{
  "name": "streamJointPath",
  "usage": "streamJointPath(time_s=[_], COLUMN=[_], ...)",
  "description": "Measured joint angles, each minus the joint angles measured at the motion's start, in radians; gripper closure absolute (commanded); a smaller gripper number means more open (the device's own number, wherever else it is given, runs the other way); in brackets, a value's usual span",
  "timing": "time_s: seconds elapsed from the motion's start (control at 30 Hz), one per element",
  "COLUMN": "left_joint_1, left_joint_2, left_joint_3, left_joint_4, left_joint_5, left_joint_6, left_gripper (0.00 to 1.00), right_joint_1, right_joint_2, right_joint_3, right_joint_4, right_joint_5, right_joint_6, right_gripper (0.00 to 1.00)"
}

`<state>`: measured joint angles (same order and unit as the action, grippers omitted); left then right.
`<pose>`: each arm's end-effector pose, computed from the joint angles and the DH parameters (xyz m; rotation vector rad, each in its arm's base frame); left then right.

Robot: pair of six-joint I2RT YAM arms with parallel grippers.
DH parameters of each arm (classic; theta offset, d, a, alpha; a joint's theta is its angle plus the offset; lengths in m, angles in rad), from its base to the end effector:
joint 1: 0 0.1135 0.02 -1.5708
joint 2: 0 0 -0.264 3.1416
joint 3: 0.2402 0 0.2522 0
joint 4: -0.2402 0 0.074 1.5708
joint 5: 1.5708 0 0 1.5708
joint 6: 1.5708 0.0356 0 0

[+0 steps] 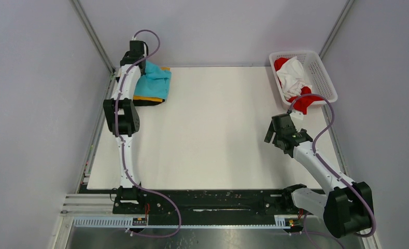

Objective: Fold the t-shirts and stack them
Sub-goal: Put the neatly folded tshirt into the corner of the board with the left arm

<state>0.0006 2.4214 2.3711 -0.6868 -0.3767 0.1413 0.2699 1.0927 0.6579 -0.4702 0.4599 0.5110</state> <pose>0.5454 0.0134 0.2632 -0.0318 2.2966 0.5070 0.2080 0.0411 0.2158 0.4723 2.3140 -0.1998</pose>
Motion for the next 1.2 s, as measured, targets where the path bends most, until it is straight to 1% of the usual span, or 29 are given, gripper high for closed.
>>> streamJointPath(time_s=[0.03, 0.07, 0.2, 0.4, 0.47, 0.5, 0.53, 0.57, 0.6, 0.63, 0.67, 0.77, 0.93, 1.03, 1.2], left_joint_1=[0.012, 0.025, 0.061, 0.075, 0.075, 0.076, 0.076, 0.076, 0.076, 0.077, 0.077, 0.078, 0.075, 0.069, 0.057], left_joint_2=[0.006, 0.011, 0.013, 0.015, 0.015, 0.015, 0.015, 0.015, 0.015, 0.015, 0.015, 0.012, -0.031, -0.09, -0.256], left_joint_3=[0.0, 0.0, 0.001, 0.002, -0.001, -0.006, -0.011, -0.016, -0.021, -0.025, -0.026, -0.035, -0.119, -0.191, -0.368], left_joint_4=[0.0, 0.001, 0.014, 0.034, 0.039, 0.047, 0.056, 0.061, 0.063, 0.064, 0.067, 0.084, 0.1, 0.104, 0.157], left_joint_5=[0.012, 0.025, 0.055, 0.064, 0.063, 0.063, 0.063, 0.063, 0.063, 0.063, 0.063, 0.062, 0.043, 0.051, 0.108], left_joint_6=[-0.013, -0.025, -0.068, -0.11, -0.117, -0.117, -0.118, -0.118, -0.116, -0.115, -0.113, -0.12, -0.139, -0.174, -0.248], left_gripper=[0.81, 0.8, 0.79, 0.8, 0.77, 0.72, 0.63, 0.5, 0.2, 0.03, 0.01, 0.01, 0.01, 0.01, 0.01], right_joint_1=[0.0, -0.001, -0.002, -0.002, -0.002, -0.002, -0.002, -0.002, -0.002, -0.002, -0.002, -0.002, -0.002, -0.002, -0.002], right_joint_2=[0.003, 0.006, 0.011, 0.02, 0.025, 0.027, 0.03, 0.032, 0.035, 0.038, 0.04, 0.043, 0.042, 0.04, 0.025], right_joint_3=[0.002, 0.005, 0.014, 0.023, 0.029, 0.032, 0.034, 0.035, 0.037, 0.04, 0.042, 0.047, 0.053, 0.058, 0.059], right_joint_4=[-0.002, -0.006, -0.017, -0.02, -0.021, -0.021, -0.02, -0.021, -0.021, -0.022, -0.023, -0.026, -0.034, -0.038, -0.042], right_joint_5=[0.002, 0.003, 0.013, 0.02, 0.02, 0.021, 0.021, 0.021, 0.021, 0.021, 0.021, 0.021, 0.021, 0.021, 0.018], right_joint_6=[0.0, -0.001, -0.002, -0.002, -0.002, -0.002, -0.002, -0.002, -0.002, -0.002, -0.002, -0.002, -0.003, -0.003, -0.008], right_gripper=[0.0, 0.01, 0.01, 0.01, 0.01, 0.01, 0.01, 0.01, 0.01, 0.0, 0.01, 0.01, 0.01, 0.0, 0.01])
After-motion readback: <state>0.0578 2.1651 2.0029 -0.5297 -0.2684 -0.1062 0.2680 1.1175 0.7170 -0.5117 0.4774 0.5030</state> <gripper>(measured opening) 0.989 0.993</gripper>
